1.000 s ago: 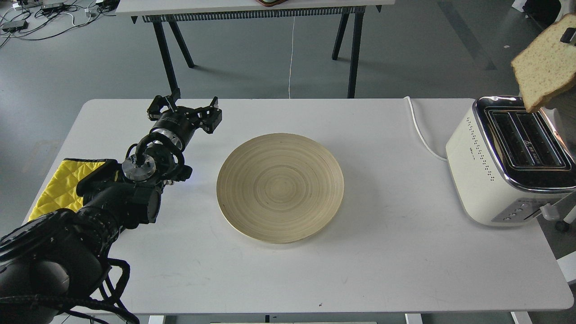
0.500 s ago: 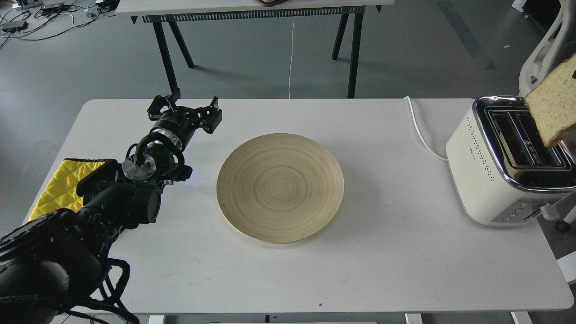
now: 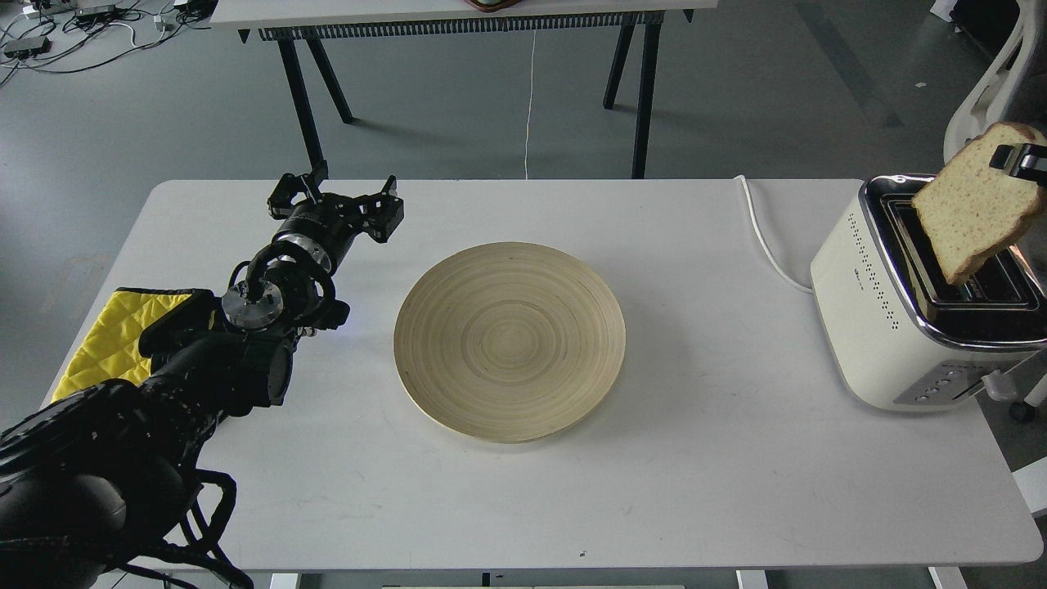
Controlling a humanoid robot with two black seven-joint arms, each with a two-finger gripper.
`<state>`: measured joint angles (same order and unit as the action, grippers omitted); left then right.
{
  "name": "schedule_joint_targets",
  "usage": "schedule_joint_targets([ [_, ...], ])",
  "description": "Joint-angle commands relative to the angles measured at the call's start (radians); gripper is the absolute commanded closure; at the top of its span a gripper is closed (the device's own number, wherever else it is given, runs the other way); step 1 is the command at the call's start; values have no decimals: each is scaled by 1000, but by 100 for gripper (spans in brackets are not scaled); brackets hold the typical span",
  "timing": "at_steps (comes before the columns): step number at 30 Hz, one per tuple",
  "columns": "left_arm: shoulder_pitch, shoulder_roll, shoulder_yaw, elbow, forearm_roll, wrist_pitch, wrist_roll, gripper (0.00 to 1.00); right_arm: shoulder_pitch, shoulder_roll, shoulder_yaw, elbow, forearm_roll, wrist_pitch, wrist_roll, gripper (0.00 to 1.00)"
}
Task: Put bread in toaster with right arm
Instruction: 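Lower the bread slice into the toaster slot and release it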
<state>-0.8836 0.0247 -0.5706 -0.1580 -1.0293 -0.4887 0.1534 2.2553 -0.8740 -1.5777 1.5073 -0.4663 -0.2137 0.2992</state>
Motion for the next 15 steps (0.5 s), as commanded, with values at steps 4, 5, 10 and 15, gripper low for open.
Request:
schedule_joint_targets([
  [4, 0, 0, 0, 0, 0, 0, 0, 0, -83, 4, 64, -33, 3, -3, 0, 98],
  [5, 0, 0, 0, 0, 0, 0, 0, 0, -89, 4, 70, -33, 3, -3, 0, 98],
  [10, 0, 0, 0, 0, 0, 0, 0, 0, -121, 4, 87, -33, 5, -3, -2, 98],
  [15, 0, 0, 0, 0, 0, 0, 0, 0, -157, 4, 94, -35, 5, -3, -5, 96],
])
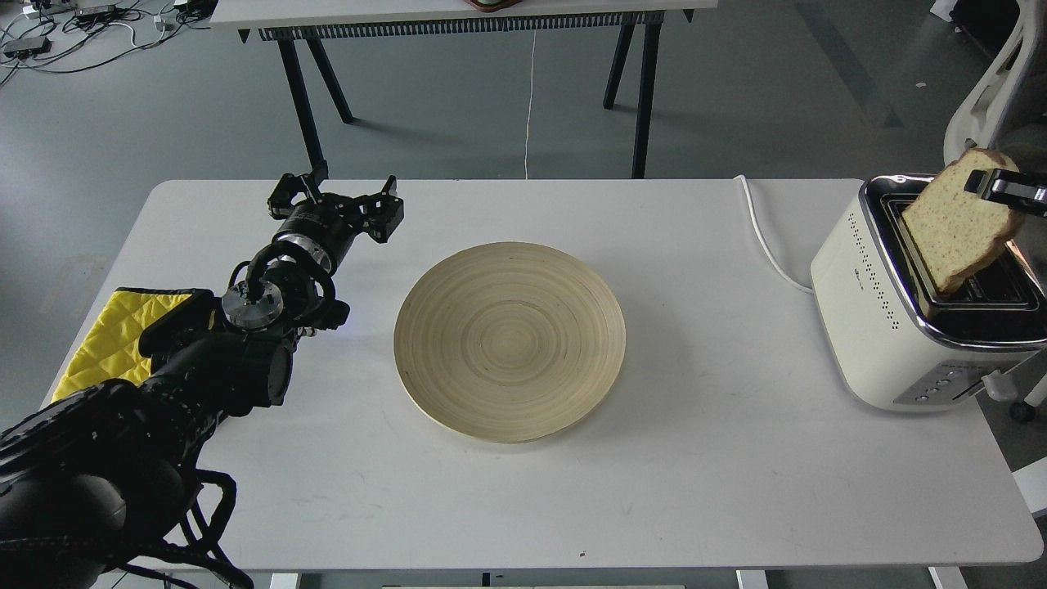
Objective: Put bread in toaster with right arm
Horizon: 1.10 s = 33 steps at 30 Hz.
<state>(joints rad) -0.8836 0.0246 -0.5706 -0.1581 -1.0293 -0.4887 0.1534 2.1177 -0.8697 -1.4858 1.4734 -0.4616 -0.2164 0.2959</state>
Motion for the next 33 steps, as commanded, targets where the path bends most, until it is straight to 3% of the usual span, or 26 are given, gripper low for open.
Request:
schedule_joint_targets([
  [1, 0, 0, 0, 0, 0, 0, 0, 0, -28, -2, 9, -1, 0, 0, -1, 94],
  [4, 0, 0, 0, 0, 0, 0, 0, 0, -61, -3, 44, -1, 0, -1, -1, 83],
  [7, 0, 0, 0, 0, 0, 0, 0, 0, -90, -6, 70, -1, 0, -18, -1, 65],
  [10, 0, 0, 0, 0, 0, 0, 0, 0, -97, -6, 72, -1, 4, -50, -6, 39],
  [12, 0, 0, 0, 0, 0, 0, 0, 0, -96, -8, 73, -1, 24, -55, -6, 3],
  [18, 0, 0, 0, 0, 0, 0, 0, 0, -75, -26, 113, -2, 40, -61, -4, 4],
  [21, 0, 0, 0, 0, 0, 0, 0, 0, -65, -57, 226, -4, 40, -61, 3, 4],
  [25, 0, 0, 0, 0, 0, 0, 0, 0, -103, -81, 468, 8, 176, -57, 5, 3],
  [29, 0, 0, 0, 0, 0, 0, 0, 0, -260, -63, 741, 5, 430, -60, 23, 3],
  [33, 0, 0, 0, 0, 0, 0, 0, 0, -554, 35, 1130, -48, 685, -60, 113, 4],
])
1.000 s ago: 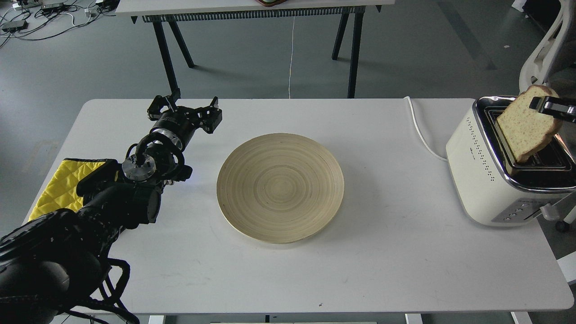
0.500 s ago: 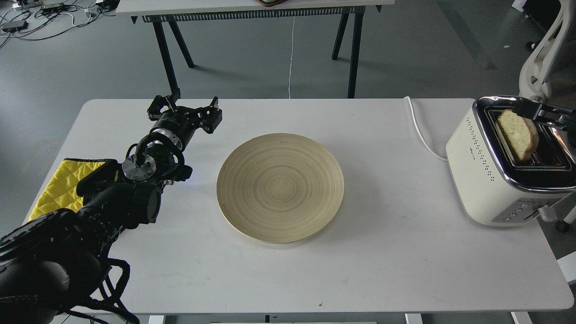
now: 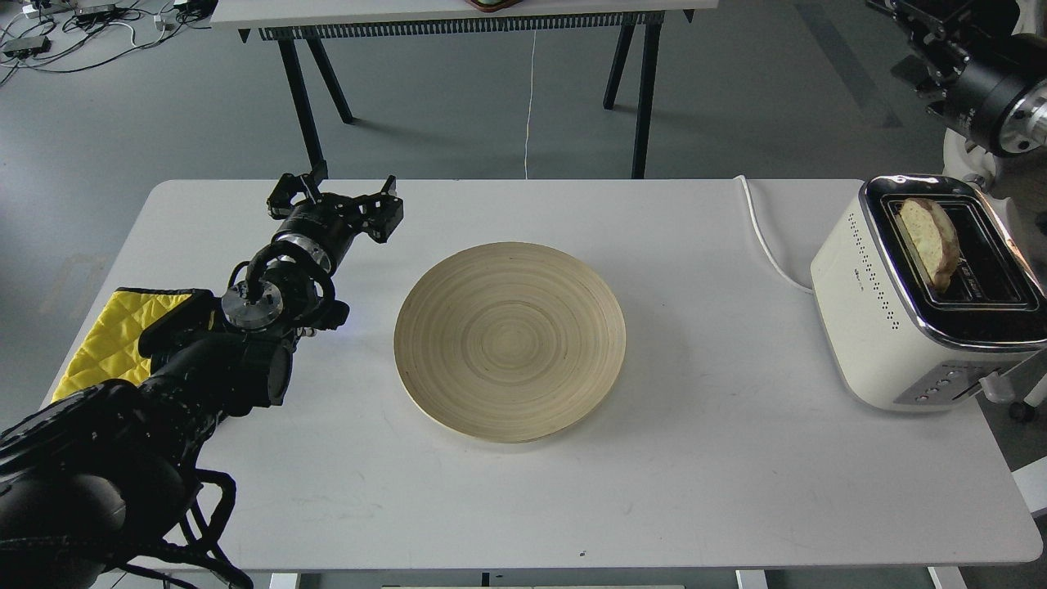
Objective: Put bread in toaster with right arm
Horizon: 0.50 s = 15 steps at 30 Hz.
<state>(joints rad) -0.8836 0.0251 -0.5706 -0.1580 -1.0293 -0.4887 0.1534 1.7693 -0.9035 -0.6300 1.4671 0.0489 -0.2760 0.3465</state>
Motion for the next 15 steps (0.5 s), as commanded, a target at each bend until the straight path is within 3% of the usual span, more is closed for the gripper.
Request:
schedule_joint_targets([
  [1, 0, -1, 0, 0, 0, 0, 0, 0, -278, 99, 362, -57, 213, 0, 80, 4],
  [10, 0, -1, 0, 0, 0, 0, 0, 0, -859, 440, 984, -223, 250, 24, 111, 1],
  [12, 0, -1, 0, 0, 0, 0, 0, 0, -947, 474, 1068, -240, 250, 81, 111, 1],
  [15, 0, -1, 0, 0, 0, 0, 0, 0, -1045, 485, 1124, -283, 249, 272, 111, 1],
])
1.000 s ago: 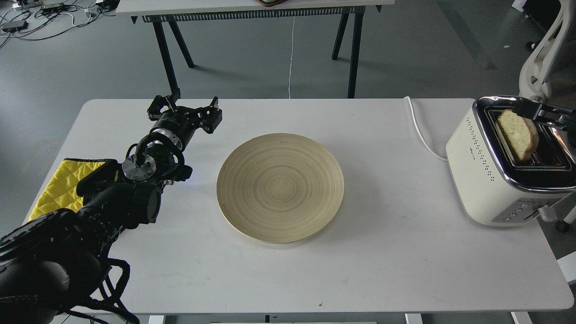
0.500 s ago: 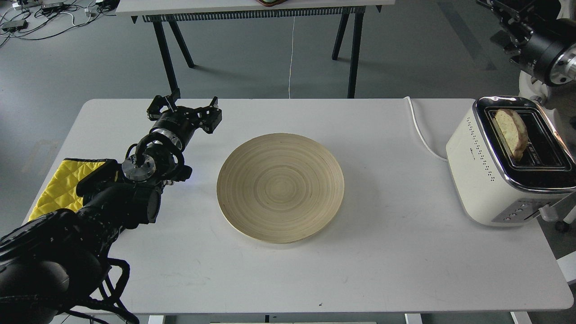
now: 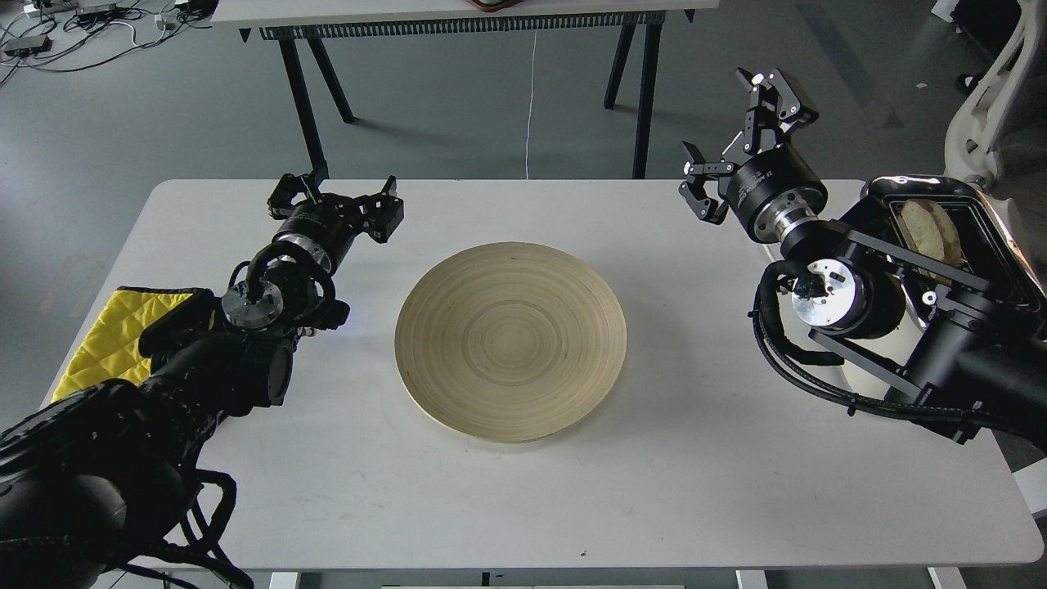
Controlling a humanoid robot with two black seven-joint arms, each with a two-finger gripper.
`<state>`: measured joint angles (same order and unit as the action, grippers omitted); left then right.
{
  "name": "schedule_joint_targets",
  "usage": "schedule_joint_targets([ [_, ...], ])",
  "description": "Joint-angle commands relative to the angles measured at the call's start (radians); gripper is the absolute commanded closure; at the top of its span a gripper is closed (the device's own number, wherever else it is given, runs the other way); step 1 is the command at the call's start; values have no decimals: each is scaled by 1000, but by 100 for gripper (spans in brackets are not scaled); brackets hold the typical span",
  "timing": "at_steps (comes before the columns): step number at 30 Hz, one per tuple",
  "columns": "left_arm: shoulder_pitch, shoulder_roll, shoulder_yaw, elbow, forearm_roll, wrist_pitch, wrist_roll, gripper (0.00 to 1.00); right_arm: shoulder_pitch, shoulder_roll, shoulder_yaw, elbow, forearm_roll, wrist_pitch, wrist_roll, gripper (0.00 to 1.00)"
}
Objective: Put bread in toaster with right arm
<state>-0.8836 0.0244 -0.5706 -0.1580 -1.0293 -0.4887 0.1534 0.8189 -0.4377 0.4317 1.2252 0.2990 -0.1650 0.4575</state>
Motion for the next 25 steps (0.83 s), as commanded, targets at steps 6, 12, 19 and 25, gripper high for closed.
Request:
schedule_joint_targets([
  [6, 0, 0, 0, 0, 0, 0, 0, 0, -139, 39, 7, -177, -12, 447, -10, 1],
  [12, 0, 0, 0, 0, 0, 0, 0, 0, -147, 62, -70, -254, -83, 562, -7, 1],
  [19, 0, 0, 0, 0, 0, 0, 0, 0, -184, 66, -59, -257, -87, 564, 3, 1],
  [25, 0, 0, 0, 0, 0, 0, 0, 0, -188, 66, -53, -256, -87, 564, 16, 1],
])
